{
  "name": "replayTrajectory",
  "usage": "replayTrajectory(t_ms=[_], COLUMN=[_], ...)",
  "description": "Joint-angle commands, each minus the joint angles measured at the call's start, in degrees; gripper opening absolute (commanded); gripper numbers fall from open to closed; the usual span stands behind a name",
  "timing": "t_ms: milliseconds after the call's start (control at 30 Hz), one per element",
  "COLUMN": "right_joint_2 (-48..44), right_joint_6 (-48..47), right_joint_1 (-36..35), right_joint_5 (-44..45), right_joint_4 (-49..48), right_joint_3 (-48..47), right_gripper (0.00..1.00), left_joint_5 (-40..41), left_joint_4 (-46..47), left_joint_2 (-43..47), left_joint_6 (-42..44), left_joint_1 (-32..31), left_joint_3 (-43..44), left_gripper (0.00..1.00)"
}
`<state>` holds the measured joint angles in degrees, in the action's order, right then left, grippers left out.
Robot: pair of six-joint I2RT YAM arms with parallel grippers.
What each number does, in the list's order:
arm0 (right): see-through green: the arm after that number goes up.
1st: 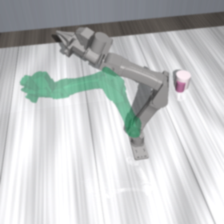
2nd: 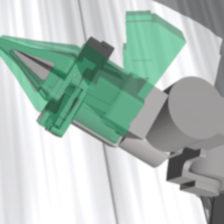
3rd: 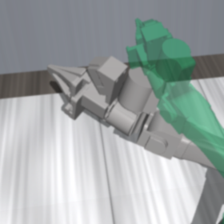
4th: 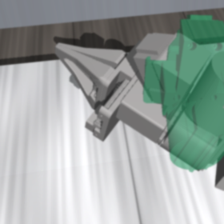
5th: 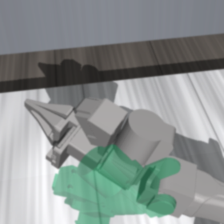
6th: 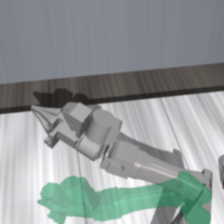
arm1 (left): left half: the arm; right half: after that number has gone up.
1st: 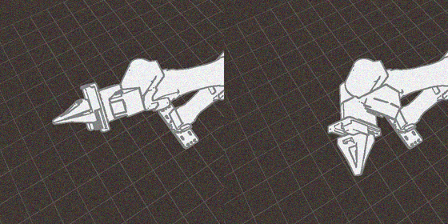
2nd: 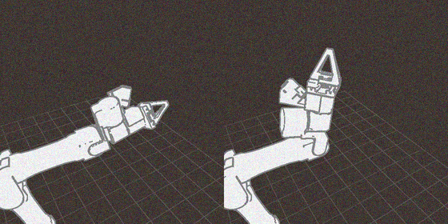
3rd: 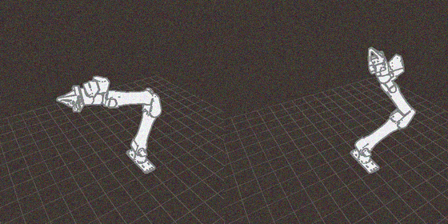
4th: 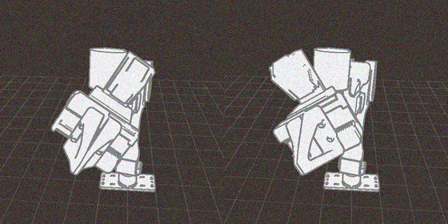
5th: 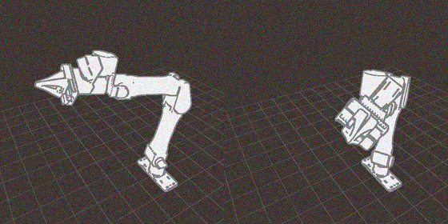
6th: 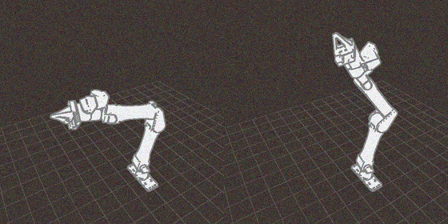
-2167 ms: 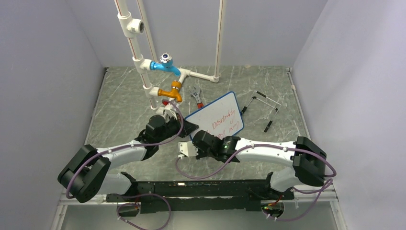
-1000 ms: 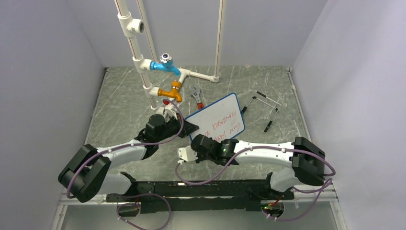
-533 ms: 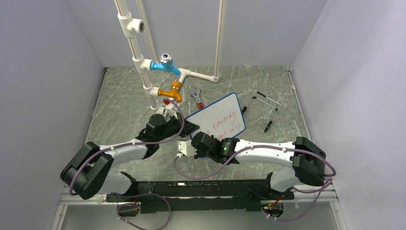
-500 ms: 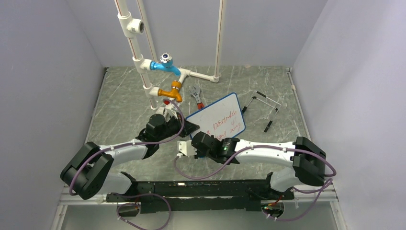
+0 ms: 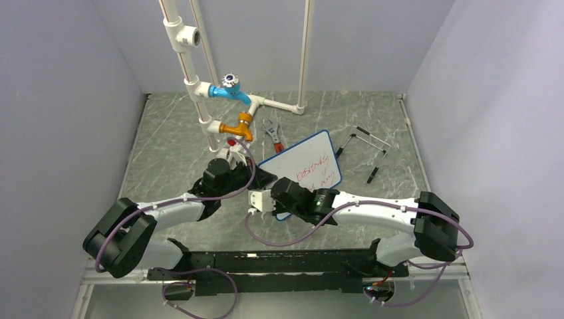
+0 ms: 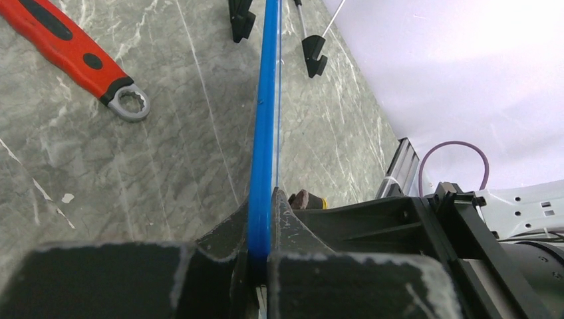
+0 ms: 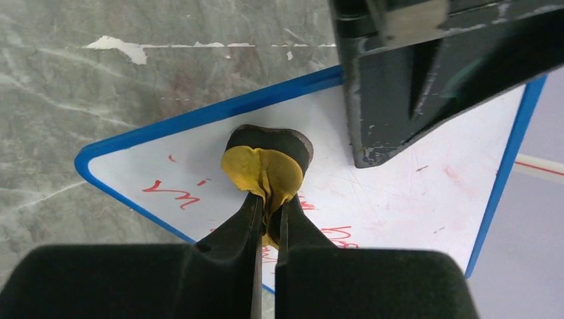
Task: Erase the whiteboard
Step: Erase the whiteboard at the center of the board.
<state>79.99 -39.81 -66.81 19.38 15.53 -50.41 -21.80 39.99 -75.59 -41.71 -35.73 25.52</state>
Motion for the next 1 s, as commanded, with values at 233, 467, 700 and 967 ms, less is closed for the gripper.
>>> replayTrajectory(t_ms=[233,467,700,967], right_joint_2=[1.7,4.8,5.0,4.0], right_joint_6=[-7.3,-6.3,-5.2,-4.9], right_joint_1=[-5.2,-5.4,-2.2,1.7], right_joint_5=[-7.5,-3.2,0.2,1.5], right_joint_4=[7.0,5.7,5.2,5.7], right_joint_3=[2.9,2.2,1.5,1.5], right_gripper=[0.0,0.0,0.0,0.0], left_joint_5=[-7.0,-8.0,-8.3,-8.8], left_joint_4=[-8.1,-7.9,-9.0,-9.7], left_joint_2=[1.8,2.7,4.0,4.2], left_joint_6=[0.2,0.4,1.1,1.6], left_joint_1=[0.2,1.4,2.3,2.9], left_joint_3=[0.7,-0.2,-0.9,-0.5], left_gripper=[0.0,0.0,0.0,0.0])
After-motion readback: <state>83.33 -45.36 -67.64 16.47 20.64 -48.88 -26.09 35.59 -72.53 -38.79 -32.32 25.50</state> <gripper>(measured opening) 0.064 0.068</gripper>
